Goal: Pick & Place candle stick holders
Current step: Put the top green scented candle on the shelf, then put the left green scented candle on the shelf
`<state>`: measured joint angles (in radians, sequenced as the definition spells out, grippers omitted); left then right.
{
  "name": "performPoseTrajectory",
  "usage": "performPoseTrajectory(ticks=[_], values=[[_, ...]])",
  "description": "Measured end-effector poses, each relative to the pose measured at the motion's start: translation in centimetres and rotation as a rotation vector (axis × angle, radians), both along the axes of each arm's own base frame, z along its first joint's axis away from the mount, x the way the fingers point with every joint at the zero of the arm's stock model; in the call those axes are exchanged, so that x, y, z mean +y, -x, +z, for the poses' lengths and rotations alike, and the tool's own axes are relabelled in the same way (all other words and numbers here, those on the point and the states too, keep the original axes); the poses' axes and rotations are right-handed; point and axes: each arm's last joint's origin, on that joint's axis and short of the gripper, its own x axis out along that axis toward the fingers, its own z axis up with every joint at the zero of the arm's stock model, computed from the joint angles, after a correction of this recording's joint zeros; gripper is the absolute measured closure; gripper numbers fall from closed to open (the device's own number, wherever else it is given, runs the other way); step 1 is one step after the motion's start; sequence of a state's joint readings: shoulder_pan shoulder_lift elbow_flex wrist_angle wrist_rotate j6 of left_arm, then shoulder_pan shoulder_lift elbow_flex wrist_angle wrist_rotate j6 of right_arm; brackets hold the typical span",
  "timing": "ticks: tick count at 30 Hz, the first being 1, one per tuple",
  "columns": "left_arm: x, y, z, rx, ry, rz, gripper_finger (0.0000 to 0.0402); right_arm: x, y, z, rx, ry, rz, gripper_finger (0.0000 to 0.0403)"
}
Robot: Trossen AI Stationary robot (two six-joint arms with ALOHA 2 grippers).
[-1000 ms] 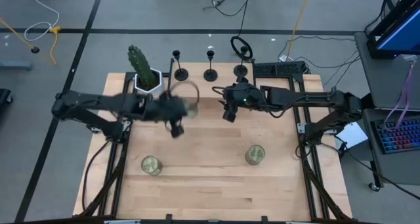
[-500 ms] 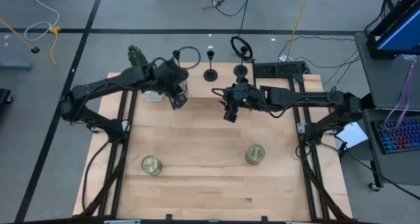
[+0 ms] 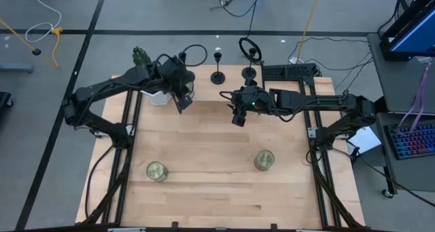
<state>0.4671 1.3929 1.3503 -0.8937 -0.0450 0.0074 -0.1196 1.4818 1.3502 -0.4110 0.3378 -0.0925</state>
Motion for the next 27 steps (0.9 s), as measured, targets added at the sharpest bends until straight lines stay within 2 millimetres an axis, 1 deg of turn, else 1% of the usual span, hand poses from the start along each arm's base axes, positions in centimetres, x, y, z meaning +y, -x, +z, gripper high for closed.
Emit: performPoseTrajectory(ticks=[3,8,11,14,19,22,25,27], values=[[0.4,-0.1,0.0,-0.008,-0.023,-0.001,0.0376,0.0,0.0,0.0,0.0,0.0,0.0,0.0204],[0.8,0.2,0.0,0.0,-0.033,0.003,0.0344,0.0,0.0,0.0,0.001,-0.001,0.0,0.0204],[0.8,0.2,0.0,0.002,-0.042,-0.009,0.0326,0.0,0.0,0.0,0.001,-0.001,0.0,0.0204],[0.5,0.5,0.5,-0.009,-0.058,-0.027,0.0314,0.0,0.0,0.0,0.001,-0.001,0.0,0.0204],[-0.8,1.2,1.8,-0.056,-0.081,-0.054,0.0303,0.1,0.0,0.0,0.001,-0.004,0.005,0.0204],[-1.9,2.2,3.0,-0.107,-0.096,-0.063,0.0304,0.3,-0.1,0.0,0.0,-0.008,0.017,0.0204],[-3.4,3.4,4.0,-0.144,-0.066,-0.078,0.0304,0.7,-0.1,-0.1,-0.005,-0.047,0.074,0.0204],[-4.8,4.3,4.4,-0.15,-0.023,-0.138,0.0304,1.1,-0.2,-0.1,-0.012,-0.087,0.121,0.0204]])
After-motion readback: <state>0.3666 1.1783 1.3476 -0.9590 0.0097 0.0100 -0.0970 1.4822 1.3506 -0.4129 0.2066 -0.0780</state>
